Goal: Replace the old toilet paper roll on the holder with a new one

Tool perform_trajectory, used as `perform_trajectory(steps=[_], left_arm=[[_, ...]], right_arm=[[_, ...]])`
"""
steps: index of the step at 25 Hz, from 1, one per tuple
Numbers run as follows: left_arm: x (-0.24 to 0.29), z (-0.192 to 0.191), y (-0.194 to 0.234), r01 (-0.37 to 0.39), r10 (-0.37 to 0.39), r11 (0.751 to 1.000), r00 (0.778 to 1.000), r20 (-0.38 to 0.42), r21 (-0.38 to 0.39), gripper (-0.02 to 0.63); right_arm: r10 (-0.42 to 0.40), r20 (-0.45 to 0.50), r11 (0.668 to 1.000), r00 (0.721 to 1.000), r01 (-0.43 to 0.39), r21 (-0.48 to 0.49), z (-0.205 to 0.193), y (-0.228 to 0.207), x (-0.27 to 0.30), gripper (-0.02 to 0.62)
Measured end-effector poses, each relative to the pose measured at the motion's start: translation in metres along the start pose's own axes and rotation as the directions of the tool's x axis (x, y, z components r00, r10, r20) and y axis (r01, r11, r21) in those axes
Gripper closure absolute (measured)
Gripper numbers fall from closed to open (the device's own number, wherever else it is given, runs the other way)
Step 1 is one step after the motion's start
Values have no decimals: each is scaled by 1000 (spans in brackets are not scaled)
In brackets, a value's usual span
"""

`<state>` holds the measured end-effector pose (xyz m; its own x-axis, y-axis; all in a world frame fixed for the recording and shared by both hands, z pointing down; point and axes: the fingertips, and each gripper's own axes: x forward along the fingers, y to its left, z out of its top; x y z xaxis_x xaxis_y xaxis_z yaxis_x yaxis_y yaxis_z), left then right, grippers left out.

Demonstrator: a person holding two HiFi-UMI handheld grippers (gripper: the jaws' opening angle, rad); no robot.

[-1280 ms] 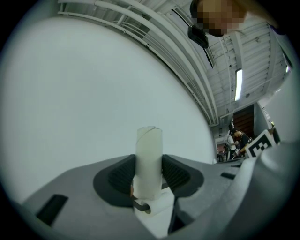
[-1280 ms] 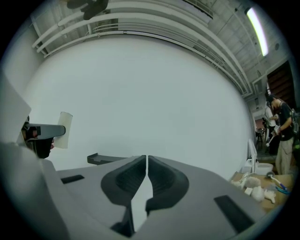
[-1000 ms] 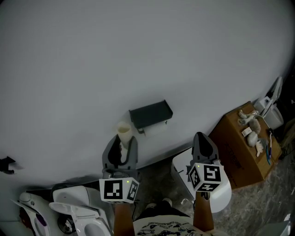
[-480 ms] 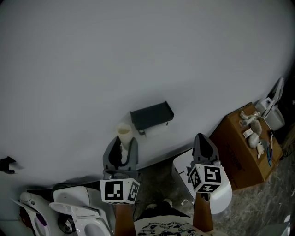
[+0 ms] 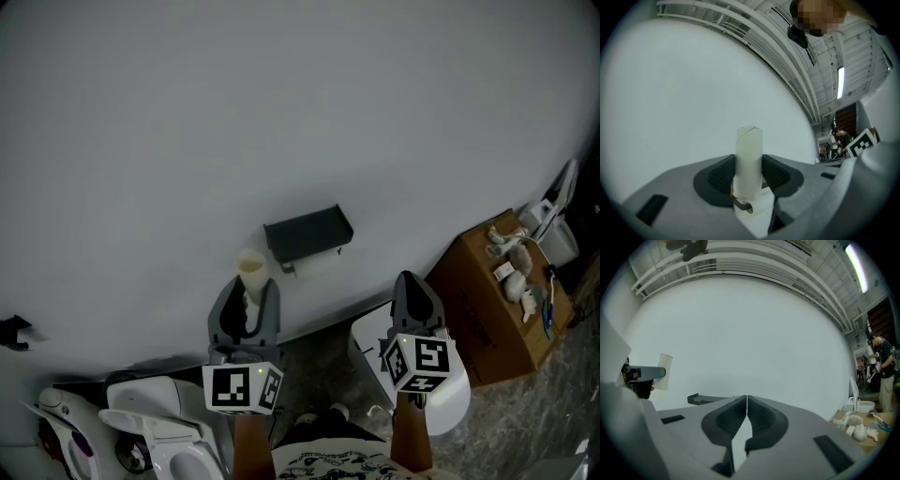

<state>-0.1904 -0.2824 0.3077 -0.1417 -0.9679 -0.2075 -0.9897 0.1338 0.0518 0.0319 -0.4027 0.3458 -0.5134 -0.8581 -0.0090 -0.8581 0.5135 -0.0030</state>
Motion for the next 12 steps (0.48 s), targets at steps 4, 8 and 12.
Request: perform_trajectory(steps=[4,8,12], left_arm=[[-1,0,0,-3,3,1000,1000,2,1,422],[-1,0,1,-7,7,1000,1000,3,0,422],[-1,1,1,-6,6,1000,1000,3,2,422]], right_arm=[[5,-1,1000,1000,-5,8,-1,0,0,572],[7,0,1000,1000,-7,8,-1,0,1,572],[10,1,1000,1000,-10,10,0,1,2,572]])
